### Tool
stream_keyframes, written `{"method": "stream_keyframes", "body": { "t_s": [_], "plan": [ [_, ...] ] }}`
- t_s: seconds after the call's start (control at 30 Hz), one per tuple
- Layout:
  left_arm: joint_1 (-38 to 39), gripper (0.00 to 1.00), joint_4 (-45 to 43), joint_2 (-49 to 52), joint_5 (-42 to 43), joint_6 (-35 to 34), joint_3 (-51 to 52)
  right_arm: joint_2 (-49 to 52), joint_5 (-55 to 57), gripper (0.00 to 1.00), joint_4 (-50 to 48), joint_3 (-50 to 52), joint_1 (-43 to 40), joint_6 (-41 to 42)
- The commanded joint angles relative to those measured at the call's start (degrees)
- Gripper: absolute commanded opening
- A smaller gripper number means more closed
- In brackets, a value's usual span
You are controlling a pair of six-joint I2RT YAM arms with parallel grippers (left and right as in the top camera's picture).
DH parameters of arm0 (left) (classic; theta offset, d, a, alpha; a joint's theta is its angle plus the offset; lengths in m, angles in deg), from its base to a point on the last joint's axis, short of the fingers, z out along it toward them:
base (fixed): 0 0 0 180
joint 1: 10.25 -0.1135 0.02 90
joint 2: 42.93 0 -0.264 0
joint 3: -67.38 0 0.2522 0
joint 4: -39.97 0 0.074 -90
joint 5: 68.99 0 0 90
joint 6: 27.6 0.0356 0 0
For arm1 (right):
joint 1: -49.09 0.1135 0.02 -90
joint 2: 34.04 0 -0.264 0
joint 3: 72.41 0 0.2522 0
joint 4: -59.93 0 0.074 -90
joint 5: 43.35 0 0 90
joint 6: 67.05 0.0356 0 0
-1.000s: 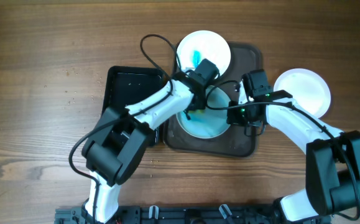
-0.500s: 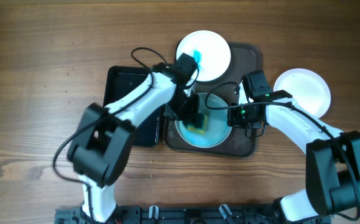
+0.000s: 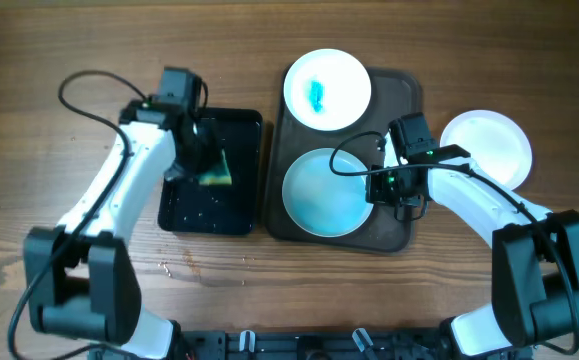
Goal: Clean dirty plates on tray and stack at the side
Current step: 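Put the sponge back in the black tray with the left gripper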
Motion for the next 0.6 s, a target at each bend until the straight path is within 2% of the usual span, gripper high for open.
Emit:
{"method": "stream_keyframes", "body": {
  "t_s": [0.0, 0.07, 0.17, 0.23, 0.27, 0.4, 0.57],
  "plan": [
    [-0.26, 0.42, -1.05, 0.44, 1.14, -0.92, 2.95, -0.87, 3.08, 0.04, 2.23, 0.20, -0.22, -0.35],
    [-0.59, 0.58, -1.03, -1.09, 2.54, -0.92, 2.25, -3.37, 3.13, 0.04, 4.28, -1.57, -0.22, -0.63],
    [-1.84, 0.63, 1.36, -4.57, 2.69, -0.87, -0.66, -7.67, 3.21, 0.04, 10.49, -7.34, -0.17, -4.96],
    [-3.39, 0.73, 3.13, -7.85, 2.71, -0.92, -3.02, -8.66, 5.92, 0.04, 16.81, -13.70, -0.11, -6.93],
    [-4.42, 1.00, 3.54, -9.64, 2.69, -0.94, -3.82, -8.57, 6.97, 0.04, 19.78, -17.42, -0.04, -8.24],
    [-10.19, 1.00, 4.31, -16.70, 2.71, -1.42, -5.14, -8.17, 7.98, 0.04, 22.97, -27.28, 1.55, -10.36],
    [-19.61, 1.00, 5.14, -24.87, 4.90, -1.60, -5.14, -4.66, 8.57, 0.04, 16.41, -31.43, 8.17, -7.61]
  ]
}}
